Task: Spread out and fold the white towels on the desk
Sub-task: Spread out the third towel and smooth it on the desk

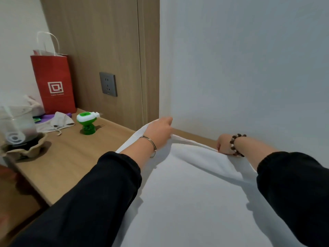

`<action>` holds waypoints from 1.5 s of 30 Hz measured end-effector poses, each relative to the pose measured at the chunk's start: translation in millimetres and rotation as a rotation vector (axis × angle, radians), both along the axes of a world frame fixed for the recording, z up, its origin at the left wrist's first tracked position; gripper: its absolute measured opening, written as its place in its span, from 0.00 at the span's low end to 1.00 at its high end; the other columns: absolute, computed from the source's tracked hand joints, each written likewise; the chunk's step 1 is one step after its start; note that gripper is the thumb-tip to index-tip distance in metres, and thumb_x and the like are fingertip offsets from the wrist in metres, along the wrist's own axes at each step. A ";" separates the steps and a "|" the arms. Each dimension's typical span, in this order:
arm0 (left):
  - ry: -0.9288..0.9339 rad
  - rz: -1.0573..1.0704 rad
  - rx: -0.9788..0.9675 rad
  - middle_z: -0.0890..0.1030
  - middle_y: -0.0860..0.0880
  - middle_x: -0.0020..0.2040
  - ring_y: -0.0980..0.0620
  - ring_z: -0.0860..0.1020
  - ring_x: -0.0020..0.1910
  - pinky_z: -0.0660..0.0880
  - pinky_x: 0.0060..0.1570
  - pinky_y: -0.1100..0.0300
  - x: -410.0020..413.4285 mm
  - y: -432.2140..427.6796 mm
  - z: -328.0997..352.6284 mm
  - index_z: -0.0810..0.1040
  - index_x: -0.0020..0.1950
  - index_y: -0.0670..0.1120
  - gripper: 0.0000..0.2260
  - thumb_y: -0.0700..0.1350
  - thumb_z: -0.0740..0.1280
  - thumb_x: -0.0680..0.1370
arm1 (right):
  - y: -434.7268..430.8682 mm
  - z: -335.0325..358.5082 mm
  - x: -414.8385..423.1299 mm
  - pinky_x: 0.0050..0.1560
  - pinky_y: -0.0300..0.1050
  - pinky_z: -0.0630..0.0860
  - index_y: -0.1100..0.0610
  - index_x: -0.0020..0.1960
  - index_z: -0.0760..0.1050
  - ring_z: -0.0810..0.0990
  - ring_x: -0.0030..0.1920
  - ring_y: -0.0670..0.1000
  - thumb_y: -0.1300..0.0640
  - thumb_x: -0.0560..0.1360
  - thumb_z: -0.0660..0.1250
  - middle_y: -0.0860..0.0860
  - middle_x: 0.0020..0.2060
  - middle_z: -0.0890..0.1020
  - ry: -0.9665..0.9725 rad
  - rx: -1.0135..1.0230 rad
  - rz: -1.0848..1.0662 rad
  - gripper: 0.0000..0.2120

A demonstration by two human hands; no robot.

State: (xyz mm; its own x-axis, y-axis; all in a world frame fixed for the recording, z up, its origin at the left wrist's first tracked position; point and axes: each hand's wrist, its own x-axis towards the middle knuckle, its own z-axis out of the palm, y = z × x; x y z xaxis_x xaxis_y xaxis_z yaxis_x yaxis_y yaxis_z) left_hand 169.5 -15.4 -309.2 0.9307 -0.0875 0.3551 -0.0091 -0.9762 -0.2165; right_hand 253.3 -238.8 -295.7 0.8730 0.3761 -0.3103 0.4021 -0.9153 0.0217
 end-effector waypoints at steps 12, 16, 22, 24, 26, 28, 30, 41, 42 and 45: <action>-0.002 0.080 -0.495 0.34 0.51 0.76 0.48 0.42 0.76 0.53 0.72 0.45 34.0 -36.4 -43.8 0.39 0.76 0.58 0.31 0.47 0.56 0.81 | 19.8 -36.1 -17.8 0.65 0.46 0.65 0.56 0.76 0.54 0.68 0.68 0.56 0.54 0.80 0.57 0.57 0.71 0.67 -0.316 0.554 0.013 0.26; 0.164 0.232 -0.417 0.44 0.51 0.78 0.47 0.43 0.76 0.48 0.71 0.40 38.9 -12.8 -70.9 0.45 0.77 0.55 0.24 0.57 0.46 0.82 | 14.4 -70.4 -27.8 0.69 0.57 0.57 0.51 0.73 0.58 0.61 0.71 0.54 0.46 0.80 0.47 0.52 0.72 0.63 -0.246 0.287 0.126 0.23; 0.360 0.374 -0.366 0.44 0.53 0.78 0.49 0.44 0.77 0.43 0.70 0.38 48.5 13.8 -70.5 0.48 0.76 0.58 0.30 0.67 0.43 0.77 | 9.6 -83.0 -4.7 0.73 0.59 0.42 0.42 0.77 0.44 0.42 0.77 0.50 0.41 0.80 0.40 0.46 0.77 0.43 -0.098 0.176 0.137 0.26; 0.336 0.396 -0.362 0.46 0.52 0.78 0.48 0.46 0.76 0.45 0.70 0.38 49.2 9.1 -70.4 0.50 0.76 0.58 0.28 0.65 0.42 0.78 | 9.2 -80.0 0.4 0.73 0.59 0.42 0.42 0.77 0.42 0.42 0.77 0.50 0.41 0.80 0.40 0.46 0.77 0.42 -0.100 0.147 0.150 0.25; 0.295 0.413 -0.368 0.51 0.49 0.78 0.46 0.49 0.76 0.50 0.70 0.39 46.6 0.8 -68.3 0.54 0.76 0.55 0.25 0.60 0.44 0.80 | 11.4 -72.3 -1.9 0.73 0.59 0.45 0.46 0.77 0.45 0.46 0.77 0.51 0.46 0.82 0.40 0.48 0.77 0.46 -0.176 0.152 0.145 0.24; 0.315 0.405 -0.371 0.56 0.47 0.76 0.44 0.52 0.75 0.54 0.69 0.41 40.2 -9.6 -62.2 0.58 0.74 0.52 0.23 0.57 0.46 0.81 | 12.9 -64.7 -13.0 0.74 0.58 0.49 0.50 0.77 0.49 0.52 0.76 0.51 0.50 0.82 0.41 0.51 0.77 0.53 -0.381 0.123 0.140 0.23; 0.376 0.342 -0.368 0.58 0.46 0.74 0.43 0.52 0.74 0.54 0.68 0.40 30.7 -26.0 -54.0 0.60 0.72 0.51 0.21 0.55 0.47 0.80 | 7.4 -58.4 -26.4 0.73 0.56 0.52 0.53 0.76 0.52 0.55 0.74 0.53 0.52 0.82 0.45 0.52 0.75 0.57 -0.515 0.106 0.108 0.22; 0.459 0.066 -0.278 0.42 0.55 0.78 0.48 0.41 0.76 0.43 0.69 0.35 -40.8 -96.5 -70.8 0.45 0.76 0.62 0.26 0.65 0.43 0.79 | -116.8 -74.7 -66.1 0.74 0.48 0.43 0.49 0.78 0.47 0.45 0.77 0.48 0.45 0.82 0.42 0.49 0.78 0.46 -0.205 0.155 -0.018 0.26; 0.460 0.077 -0.276 0.42 0.55 0.78 0.48 0.41 0.76 0.43 0.69 0.36 -41.8 -97.9 -69.1 0.44 0.76 0.62 0.25 0.64 0.43 0.79 | -119.3 -72.1 -64.3 0.74 0.48 0.43 0.51 0.78 0.47 0.45 0.76 0.47 0.47 0.82 0.42 0.49 0.78 0.46 -0.214 0.149 -0.037 0.25; 0.469 0.165 -0.238 0.46 0.53 0.78 0.45 0.45 0.76 0.45 0.68 0.35 -47.4 -110.0 -58.8 0.47 0.76 0.61 0.24 0.61 0.43 0.80 | -108.3 -61.3 -73.0 0.73 0.55 0.47 0.54 0.77 0.49 0.49 0.76 0.52 0.48 0.82 0.43 0.52 0.77 0.51 -0.187 0.068 -0.024 0.25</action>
